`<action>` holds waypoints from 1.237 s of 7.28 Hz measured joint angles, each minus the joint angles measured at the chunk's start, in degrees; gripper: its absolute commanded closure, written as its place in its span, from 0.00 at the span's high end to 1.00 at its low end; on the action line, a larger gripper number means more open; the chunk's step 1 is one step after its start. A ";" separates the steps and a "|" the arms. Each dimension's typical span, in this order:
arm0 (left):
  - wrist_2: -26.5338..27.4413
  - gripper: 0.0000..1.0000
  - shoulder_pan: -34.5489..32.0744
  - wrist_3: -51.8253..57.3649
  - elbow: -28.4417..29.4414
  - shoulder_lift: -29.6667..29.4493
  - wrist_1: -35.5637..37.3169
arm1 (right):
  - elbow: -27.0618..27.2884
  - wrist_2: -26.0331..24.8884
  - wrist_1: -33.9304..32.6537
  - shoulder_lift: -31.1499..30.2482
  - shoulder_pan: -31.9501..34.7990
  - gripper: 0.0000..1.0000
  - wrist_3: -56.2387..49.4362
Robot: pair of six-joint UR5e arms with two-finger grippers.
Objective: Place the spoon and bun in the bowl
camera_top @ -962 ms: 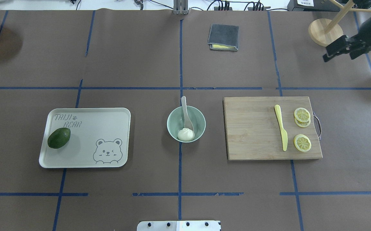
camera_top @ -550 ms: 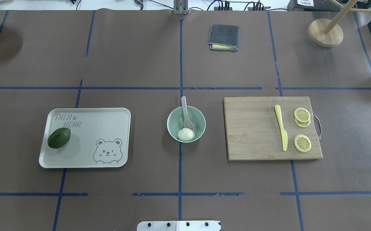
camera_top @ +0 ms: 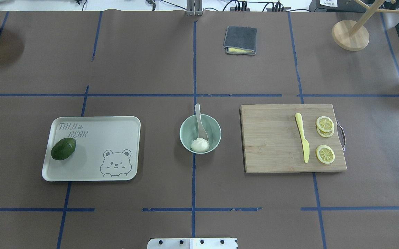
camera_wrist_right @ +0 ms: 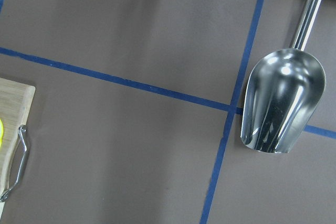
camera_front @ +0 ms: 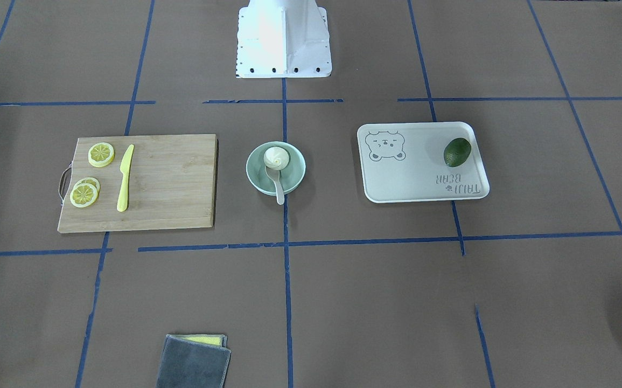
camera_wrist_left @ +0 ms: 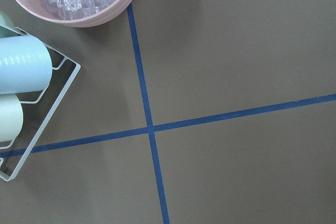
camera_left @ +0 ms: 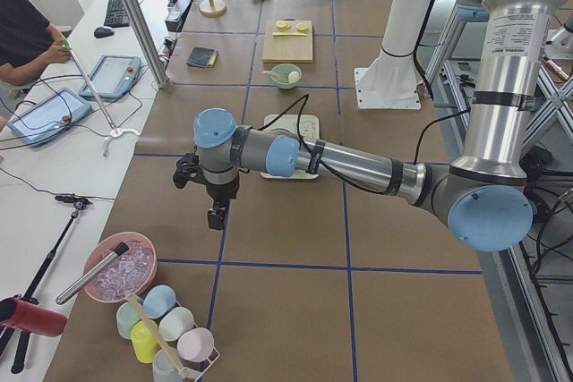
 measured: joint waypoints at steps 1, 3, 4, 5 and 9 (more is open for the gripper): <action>-0.02 1.00 -0.21 0.00 0.45 0.53 0.01 | -0.12 -0.19 0.10 -0.85 0.27 1.00 0.03; -0.20 1.00 -0.79 0.04 1.05 3.23 -0.12 | -0.35 -0.07 -0.18 -1.22 0.37 1.00 0.33; -1.06 1.00 -1.45 0.02 2.16 3.74 -0.23 | -0.45 0.09 -0.42 -1.50 0.54 1.00 0.43; -2.17 1.00 -2.33 0.01 3.44 3.81 -0.33 | -0.48 0.25 -0.54 -1.68 0.76 1.00 0.48; -3.05 1.00 -3.50 0.00 4.50 3.66 0.04 | -0.58 0.36 -0.67 -1.81 1.28 1.00 1.16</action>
